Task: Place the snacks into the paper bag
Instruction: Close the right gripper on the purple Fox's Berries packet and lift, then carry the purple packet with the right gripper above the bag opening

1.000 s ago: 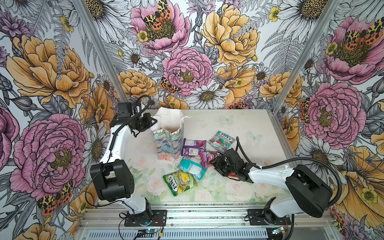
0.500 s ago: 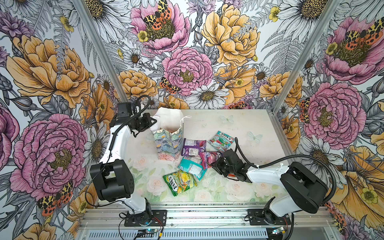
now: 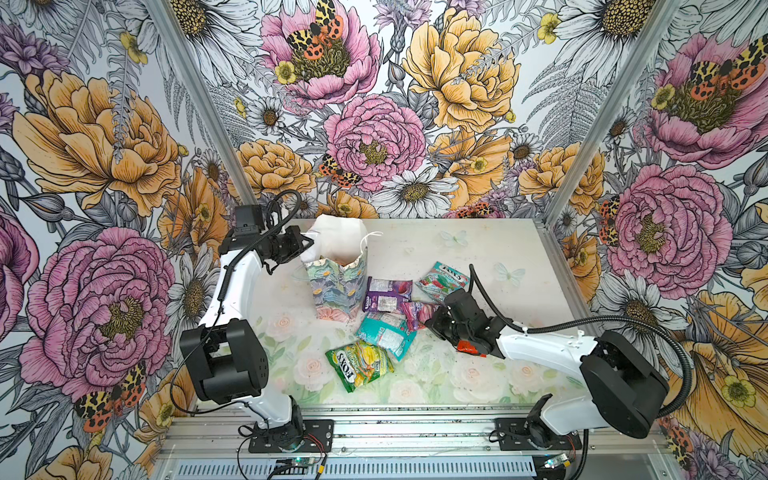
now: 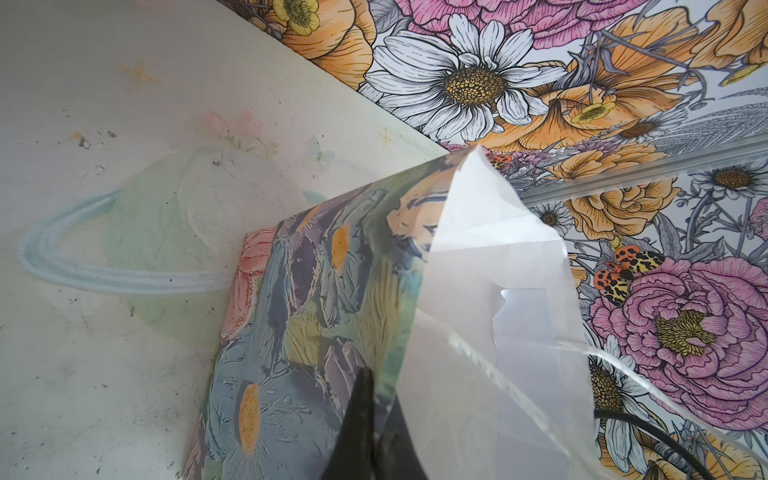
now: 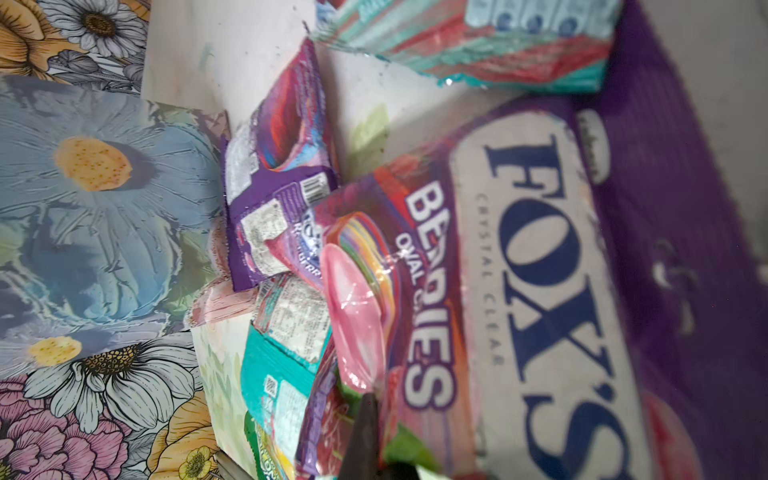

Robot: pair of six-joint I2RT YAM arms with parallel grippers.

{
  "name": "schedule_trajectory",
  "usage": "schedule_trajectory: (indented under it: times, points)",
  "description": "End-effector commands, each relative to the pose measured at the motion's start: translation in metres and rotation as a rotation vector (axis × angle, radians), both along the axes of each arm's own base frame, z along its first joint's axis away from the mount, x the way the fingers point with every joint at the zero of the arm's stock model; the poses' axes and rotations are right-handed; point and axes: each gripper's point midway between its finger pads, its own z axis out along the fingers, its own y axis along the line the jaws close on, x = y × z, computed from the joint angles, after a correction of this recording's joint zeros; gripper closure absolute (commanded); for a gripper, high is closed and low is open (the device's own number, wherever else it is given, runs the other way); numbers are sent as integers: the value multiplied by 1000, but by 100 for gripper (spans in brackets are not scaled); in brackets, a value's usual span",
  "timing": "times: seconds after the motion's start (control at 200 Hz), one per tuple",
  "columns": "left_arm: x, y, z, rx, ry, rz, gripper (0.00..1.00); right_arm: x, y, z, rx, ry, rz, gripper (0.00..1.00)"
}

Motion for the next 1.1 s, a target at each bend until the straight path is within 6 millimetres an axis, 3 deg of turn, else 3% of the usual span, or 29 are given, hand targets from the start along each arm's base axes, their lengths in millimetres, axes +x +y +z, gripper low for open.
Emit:
schedule_trajectory:
  times: [0.0, 0.615, 0.831, 1.096]
  points:
    - [-5, 1, 8, -12, -19, 1, 100, 13, -3, 33, -58, -124, 37, 100]
    - [-5, -1, 9, -20, -19, -7, 100, 42, 29, 123, -301, -394, 381, 100]
    - [-6, -3, 10, -22, -21, -11, 100, 64, 43, 150, -385, -475, 481, 100]
    - [-5, -4, 9, -26, -19, -16, 100, 96, 38, 181, -529, -569, 491, 100]
